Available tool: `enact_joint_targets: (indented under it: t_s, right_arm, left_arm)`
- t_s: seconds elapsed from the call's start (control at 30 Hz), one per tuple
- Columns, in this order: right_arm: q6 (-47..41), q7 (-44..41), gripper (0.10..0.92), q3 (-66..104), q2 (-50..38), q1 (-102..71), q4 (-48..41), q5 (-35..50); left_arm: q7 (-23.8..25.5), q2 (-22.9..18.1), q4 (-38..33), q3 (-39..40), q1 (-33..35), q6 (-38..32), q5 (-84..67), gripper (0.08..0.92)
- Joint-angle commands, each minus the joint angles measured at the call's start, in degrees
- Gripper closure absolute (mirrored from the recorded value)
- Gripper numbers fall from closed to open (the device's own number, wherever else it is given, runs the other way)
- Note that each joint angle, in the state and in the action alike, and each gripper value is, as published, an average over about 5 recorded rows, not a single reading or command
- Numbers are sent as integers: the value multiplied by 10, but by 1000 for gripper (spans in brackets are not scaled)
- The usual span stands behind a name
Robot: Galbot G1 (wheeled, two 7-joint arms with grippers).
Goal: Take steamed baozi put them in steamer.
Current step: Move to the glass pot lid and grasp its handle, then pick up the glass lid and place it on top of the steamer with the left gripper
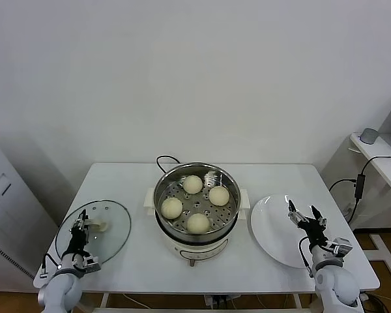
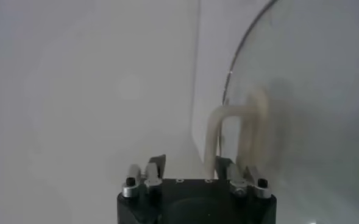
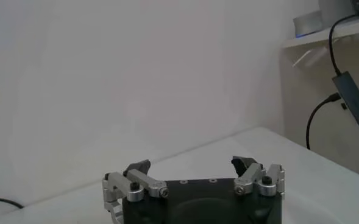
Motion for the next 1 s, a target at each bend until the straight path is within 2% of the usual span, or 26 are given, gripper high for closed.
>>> enact_joint_targets:
  t_s: [0.03,0.2,0.3,0.4,0.57,0.63,0.77,0.83,1.0]
  right_arm:
    - [1,0,203,1,0,-1,3,0]
    - [2,1,203,2,-1,-3,5,0]
    - [2,1,203,2,-1,-3,6,0]
    - [2,1,203,2,-1,-4,9,0]
    - [2,-2,203,1,-1,-5,14,1]
    - [2,-3,203,1,0,-6,17,2]
    - [2,-4,203,2,0,-10,22,4]
    - [3,-5,203,2,0,-12,24,5]
    - [4,-7,203,2,-3,-15,25,10]
  left_arm:
    - [-2,0,7,-1,0,-3,5,683]
    - [3,-1,-30,1,15,13,-3,827]
    - [15,-5,-73,5,30,49,-15,866]
    - [38,-10,-135,14,52,117,-34,866]
    - [123,-18,-247,31,84,237,-77,866]
    - [136,-18,-285,43,92,274,-86,866]
    - [146,-15,-362,92,97,402,-40,866]
    - [172,-16,-391,120,95,459,7,866]
    - [268,-37,-437,172,67,485,94,866]
